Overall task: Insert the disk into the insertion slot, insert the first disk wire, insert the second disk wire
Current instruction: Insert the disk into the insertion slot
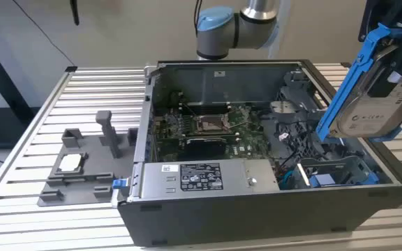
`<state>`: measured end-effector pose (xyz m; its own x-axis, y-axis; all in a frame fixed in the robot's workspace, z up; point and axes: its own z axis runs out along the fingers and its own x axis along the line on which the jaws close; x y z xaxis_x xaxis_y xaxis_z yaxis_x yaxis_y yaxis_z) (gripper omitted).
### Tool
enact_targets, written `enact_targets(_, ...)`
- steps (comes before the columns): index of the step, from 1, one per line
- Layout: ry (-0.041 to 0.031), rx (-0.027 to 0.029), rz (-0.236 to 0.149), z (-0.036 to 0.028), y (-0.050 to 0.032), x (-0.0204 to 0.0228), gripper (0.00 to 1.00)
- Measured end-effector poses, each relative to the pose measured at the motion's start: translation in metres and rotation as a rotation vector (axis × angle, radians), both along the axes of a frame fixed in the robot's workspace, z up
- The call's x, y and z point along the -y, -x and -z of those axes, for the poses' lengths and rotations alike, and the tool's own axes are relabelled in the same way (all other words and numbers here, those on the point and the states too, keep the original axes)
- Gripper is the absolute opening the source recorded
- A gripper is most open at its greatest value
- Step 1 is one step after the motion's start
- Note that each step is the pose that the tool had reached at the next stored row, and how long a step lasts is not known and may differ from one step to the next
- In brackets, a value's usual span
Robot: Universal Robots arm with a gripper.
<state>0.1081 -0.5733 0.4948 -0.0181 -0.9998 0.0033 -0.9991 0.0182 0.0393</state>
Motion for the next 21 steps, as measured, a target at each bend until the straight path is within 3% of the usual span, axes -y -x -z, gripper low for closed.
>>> enact_targets(12, 0.0026, 0.0, 0.0, 0.0011, 0.0, 0.0, 0.33)
enact_targets(21, 0.0073, 0.0027, -0.008, 0.0118, 0.0, -0.0024, 0.33)
